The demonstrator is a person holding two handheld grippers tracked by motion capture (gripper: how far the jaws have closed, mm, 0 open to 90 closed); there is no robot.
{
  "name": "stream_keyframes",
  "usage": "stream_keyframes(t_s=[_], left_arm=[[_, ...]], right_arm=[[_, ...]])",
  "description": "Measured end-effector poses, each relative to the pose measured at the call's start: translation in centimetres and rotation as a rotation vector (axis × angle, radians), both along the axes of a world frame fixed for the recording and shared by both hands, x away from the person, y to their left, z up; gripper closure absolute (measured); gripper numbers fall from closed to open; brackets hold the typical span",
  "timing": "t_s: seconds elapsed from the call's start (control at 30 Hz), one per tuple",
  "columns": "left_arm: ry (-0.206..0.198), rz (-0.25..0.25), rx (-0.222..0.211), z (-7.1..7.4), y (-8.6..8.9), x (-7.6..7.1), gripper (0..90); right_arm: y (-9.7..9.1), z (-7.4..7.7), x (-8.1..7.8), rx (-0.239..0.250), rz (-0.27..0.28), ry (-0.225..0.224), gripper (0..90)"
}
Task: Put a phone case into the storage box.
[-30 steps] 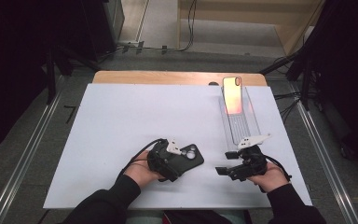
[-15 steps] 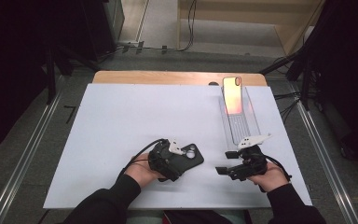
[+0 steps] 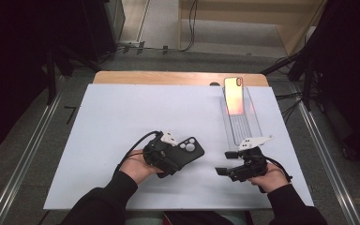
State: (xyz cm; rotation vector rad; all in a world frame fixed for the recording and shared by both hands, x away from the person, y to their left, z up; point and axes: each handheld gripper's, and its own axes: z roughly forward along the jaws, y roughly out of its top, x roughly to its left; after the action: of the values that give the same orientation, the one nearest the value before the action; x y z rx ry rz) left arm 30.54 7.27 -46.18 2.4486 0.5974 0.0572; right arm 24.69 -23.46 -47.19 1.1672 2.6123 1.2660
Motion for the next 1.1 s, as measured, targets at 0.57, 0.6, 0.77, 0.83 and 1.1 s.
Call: stream_keyframes(t_s=[0.57, 0.6, 0.77, 0.83, 1.1], left_arm=[[0.059, 0.129, -0.148, 3.7, 2.6, -0.6, 15.4], [0.053, 0.139, -0.151, 3.8, 2.7, -0.6, 15.4], [0.032, 0.201, -0.185, 4.0, 3.1, -0.8, 15.4], [0.020, 0.238, -0.201, 3.9, 3.2, -0.7, 15.4], [-0.057, 0.331, -0.214, 3.3, 2.8, -0.8, 15.3]], right_arm=[[0.2, 0.4, -0.1, 0.017, -0.008, 0.003, 19.7], [0.3, 0.5, -0.1, 0.015, -0.007, 0.001, 19.5], [0.6, 0.8, 0.1, 0.023, -0.015, 0.039, 18.7], [0.8, 1.0, 0.2, 0.027, -0.026, 0.032, 18.7], [1.1, 1.4, 0.4, 0.055, -0.075, 0.040, 18.7]])
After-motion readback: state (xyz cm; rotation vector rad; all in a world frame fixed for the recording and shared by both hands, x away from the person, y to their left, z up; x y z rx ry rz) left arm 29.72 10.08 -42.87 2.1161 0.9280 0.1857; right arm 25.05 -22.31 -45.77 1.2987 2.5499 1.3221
